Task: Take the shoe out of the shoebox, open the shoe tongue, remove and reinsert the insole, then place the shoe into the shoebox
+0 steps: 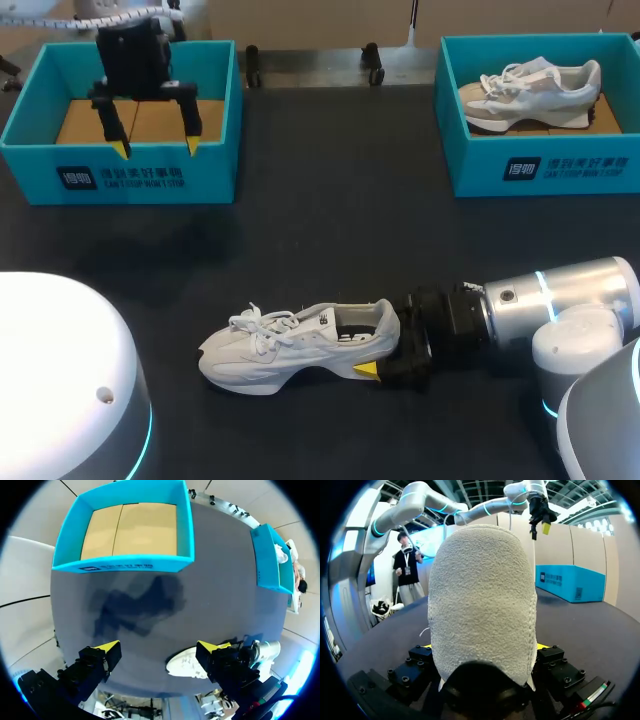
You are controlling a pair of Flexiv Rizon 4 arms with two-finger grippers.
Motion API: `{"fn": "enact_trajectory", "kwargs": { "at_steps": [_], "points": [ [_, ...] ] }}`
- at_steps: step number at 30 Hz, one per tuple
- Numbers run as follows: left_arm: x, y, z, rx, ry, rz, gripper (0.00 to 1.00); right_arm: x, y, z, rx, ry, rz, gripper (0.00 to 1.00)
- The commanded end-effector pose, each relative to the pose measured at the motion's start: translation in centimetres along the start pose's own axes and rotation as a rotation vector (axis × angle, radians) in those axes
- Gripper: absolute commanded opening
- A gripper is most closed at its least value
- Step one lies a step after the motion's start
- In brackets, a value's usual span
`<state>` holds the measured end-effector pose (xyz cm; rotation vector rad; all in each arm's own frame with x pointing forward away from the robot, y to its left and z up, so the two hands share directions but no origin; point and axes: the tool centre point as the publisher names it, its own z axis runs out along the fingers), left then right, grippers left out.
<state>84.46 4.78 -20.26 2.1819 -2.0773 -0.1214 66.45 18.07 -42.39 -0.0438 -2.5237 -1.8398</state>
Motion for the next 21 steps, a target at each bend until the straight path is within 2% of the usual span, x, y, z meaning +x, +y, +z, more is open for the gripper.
{"fn": "enact_trajectory", "kwargs": {
  "at_steps": [1,8,9,11,16,21],
  "points": [
    [0.0,-0.4,-0.1,-0.01,0.0,0.001,1.0,0.1,0.1,0.3,0.005,-0.002,0.0,0.0],
    [0.0,-0.4,-0.1,-0.01,0.0,0.001,1.0,0.1,0.1,0.3,0.005,-0.002,0.0,0.0],
    [0.3,0.8,-0.4,-0.026,0.022,0.051,1.0,0.1,0.1,0.3,0.005,-0.002,0.0,0.0],
    [1.2,3.2,-0.6,0.013,0.01,0.076,1.0,0.1,0.1,0.3,0.005,-0.002,0.0,0.0],
    [4.4,7.8,-0.5,-0.007,0.002,0.14,1.0,0.1,0.1,0.3,0.005,-0.002,0.0,0.0],
    [7.3,11.4,0.4,0.064,-0.032,0.162,1.0,0.1,0.1,0.3,0.005,-0.002,0.0,0.0]
  ]
}}
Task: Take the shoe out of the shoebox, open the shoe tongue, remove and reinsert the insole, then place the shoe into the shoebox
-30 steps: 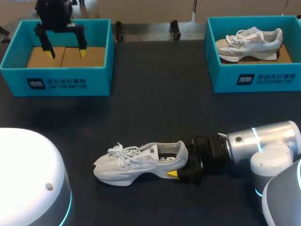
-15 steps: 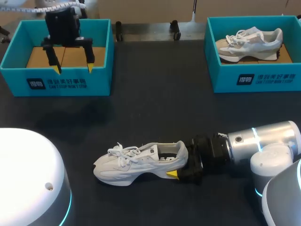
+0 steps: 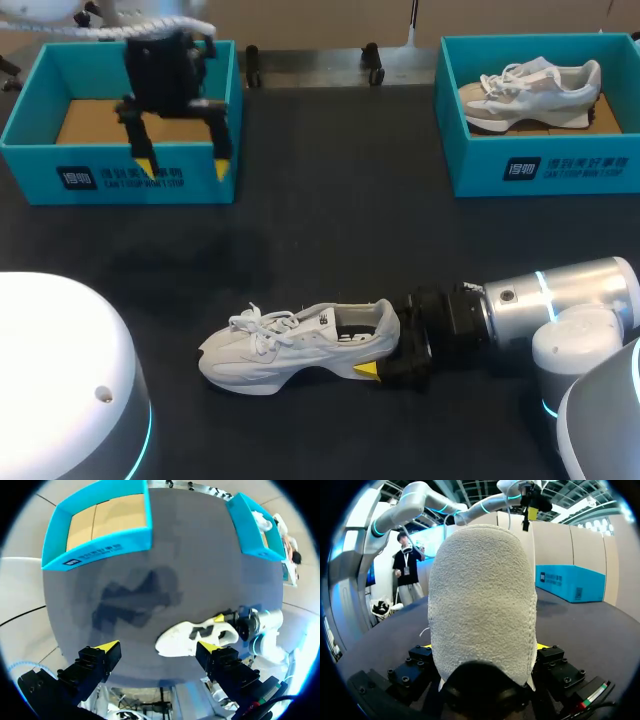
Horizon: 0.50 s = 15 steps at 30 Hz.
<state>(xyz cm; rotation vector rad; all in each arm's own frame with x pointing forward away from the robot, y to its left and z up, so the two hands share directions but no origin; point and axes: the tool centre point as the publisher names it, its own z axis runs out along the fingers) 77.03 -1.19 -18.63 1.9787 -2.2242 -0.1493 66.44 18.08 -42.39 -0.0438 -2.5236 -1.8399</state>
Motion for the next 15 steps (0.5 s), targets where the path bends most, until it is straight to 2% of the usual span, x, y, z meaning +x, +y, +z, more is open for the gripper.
{"fn": "enact_trajectory", "kwargs": {
  "at_steps": [1,6,9,11,15],
  "points": [
    [2.7,3.4,1.0,0.088,-0.03,0.005,1.0,0.1,0.1,0.3,0.005,-0.002,0.0,0.0],
    [5.2,4.8,2.4,0.075,-0.035,0.035,1.0,0.1,0.1,0.3,0.005,-0.002,0.0,0.0],
    [6.4,5.6,3.2,0.013,-0.016,0.057,1.0,0.1,0.1,0.3,0.005,-0.002,0.0,0.0],
    [7.2,6.3,3.7,0.006,-0.021,0.071,1.0,0.1,0.1,0.3,0.005,-0.002,0.0,0.0],
    [7.5,6.5,3.9,-0.008,-0.03,0.074,1.0,0.1,0.1,0.3,0.005,-0.002,0.0,0.0]
  ]
}}
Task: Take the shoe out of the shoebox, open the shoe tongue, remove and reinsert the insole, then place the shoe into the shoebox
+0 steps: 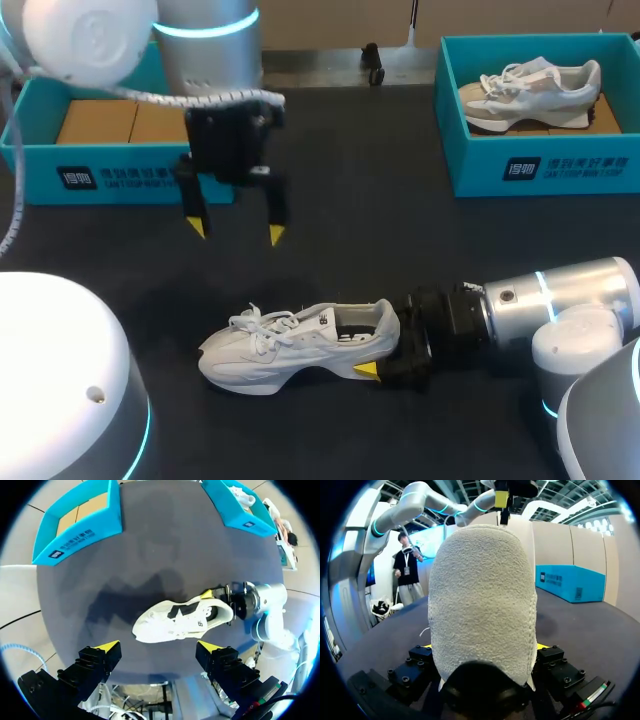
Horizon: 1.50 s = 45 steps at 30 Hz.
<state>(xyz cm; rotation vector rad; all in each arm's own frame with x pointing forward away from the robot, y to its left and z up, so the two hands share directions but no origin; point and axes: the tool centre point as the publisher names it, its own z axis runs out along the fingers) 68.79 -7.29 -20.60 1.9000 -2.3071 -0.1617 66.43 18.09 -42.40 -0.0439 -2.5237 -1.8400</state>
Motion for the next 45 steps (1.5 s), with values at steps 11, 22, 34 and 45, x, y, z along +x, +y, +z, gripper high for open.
{"fn": "enact_trajectory", "kwargs": {
  "at_steps": [11,22,34,45],
  "points": [
    [0.6,-0.5,0.2,-0.009,-0.009,0.0,1.0,0.1,0.1,0.3,0.005,-0.001,0.0,0.0],
    [5.2,-1.9,4.2,-0.072,-0.139,-0.07,1.0,0.1,0.1,0.3,0.005,-0.001,0.0,0.0],
    [7.7,-0.5,7.4,-0.064,-0.205,-0.048,1.0,0.1,0.1,0.3,0.005,-0.001,0.0,0.0],
    [8.6,-0.6,10.7,-0.067,-0.261,-0.089,1.0,0.1,0.1,0.3,0.005,-0.001,0.0,0.0]
  ]
}}
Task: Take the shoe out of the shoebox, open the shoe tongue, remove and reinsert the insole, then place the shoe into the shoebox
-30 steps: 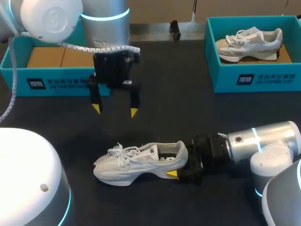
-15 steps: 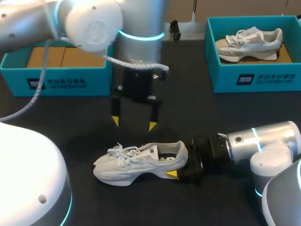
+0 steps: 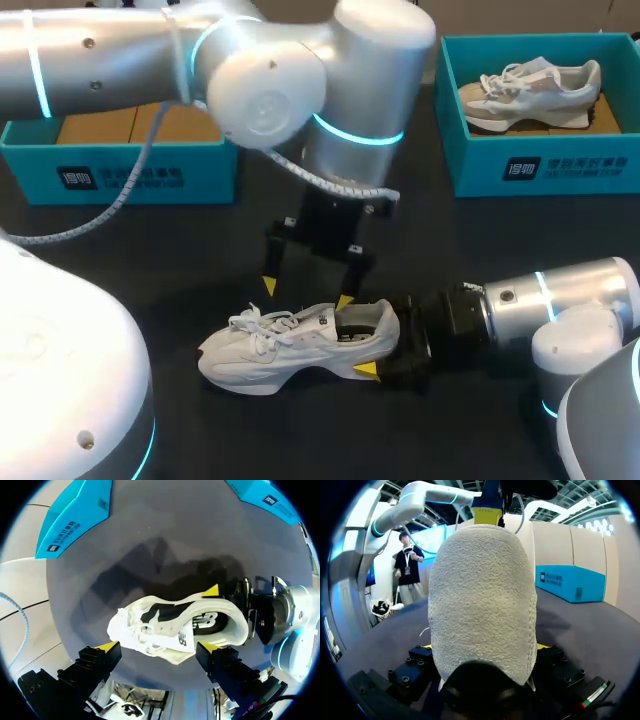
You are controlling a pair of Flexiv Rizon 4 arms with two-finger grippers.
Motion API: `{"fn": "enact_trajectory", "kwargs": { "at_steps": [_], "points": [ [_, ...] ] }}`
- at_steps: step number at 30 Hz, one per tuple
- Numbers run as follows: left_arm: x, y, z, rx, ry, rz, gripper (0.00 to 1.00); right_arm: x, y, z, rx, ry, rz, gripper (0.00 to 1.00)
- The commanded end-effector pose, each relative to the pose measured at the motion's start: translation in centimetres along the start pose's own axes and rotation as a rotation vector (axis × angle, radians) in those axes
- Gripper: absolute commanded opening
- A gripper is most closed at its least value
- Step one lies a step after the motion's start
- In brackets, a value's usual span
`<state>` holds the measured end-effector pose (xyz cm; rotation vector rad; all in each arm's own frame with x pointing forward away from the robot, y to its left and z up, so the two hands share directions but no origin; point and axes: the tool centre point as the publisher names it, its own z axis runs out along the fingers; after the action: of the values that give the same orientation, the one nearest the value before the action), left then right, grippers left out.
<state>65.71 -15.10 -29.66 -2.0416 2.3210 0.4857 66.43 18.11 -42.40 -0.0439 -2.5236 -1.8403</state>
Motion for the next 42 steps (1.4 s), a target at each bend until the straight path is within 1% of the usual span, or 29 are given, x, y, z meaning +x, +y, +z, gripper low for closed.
{"fn": "enact_trajectory", "kwargs": {
  "at_steps": [1,7,12,15,28,36,42],
  "points": [
    [1.2,-0.5,1.1,-0.02,-0.013,-0.001,1.0,0.1,0.1,0.2,0.006,-0.001,0.0,0.0],
    [2.0,-0.8,2.2,-0.042,-0.036,-0.017,1.0,0.1,0.1,0.2,0.006,-0.001,0.0,0.0],
    [2.5,-0.9,3.0,-0.042,-0.056,-0.032,1.0,0.1,0.1,0.2,0.006,-0.001,0.0,0.0],
    [2.5,-0.8,3.5,-0.048,-0.077,-0.033,1.0,0.1,0.1,0.2,0.006,-0.001,0.0,0.0],
    [0.9,-0.7,4.9,-0.082,-0.137,-0.062,1.0,0.1,0.1,0.2,0.006,-0.001,0.0,0.0],
    [-0.2,-0.2,5.0,-0.076,-0.174,-0.055,1.0,0.1,0.1,0.2,0.006,-0.001,0.0,0.0],
    [-1.1,0.1,4.6,-0.07,-0.195,-0.047,1.0,0.1,0.1,0.2,0.006,-0.001,0.0,0.0]
  ]
}}
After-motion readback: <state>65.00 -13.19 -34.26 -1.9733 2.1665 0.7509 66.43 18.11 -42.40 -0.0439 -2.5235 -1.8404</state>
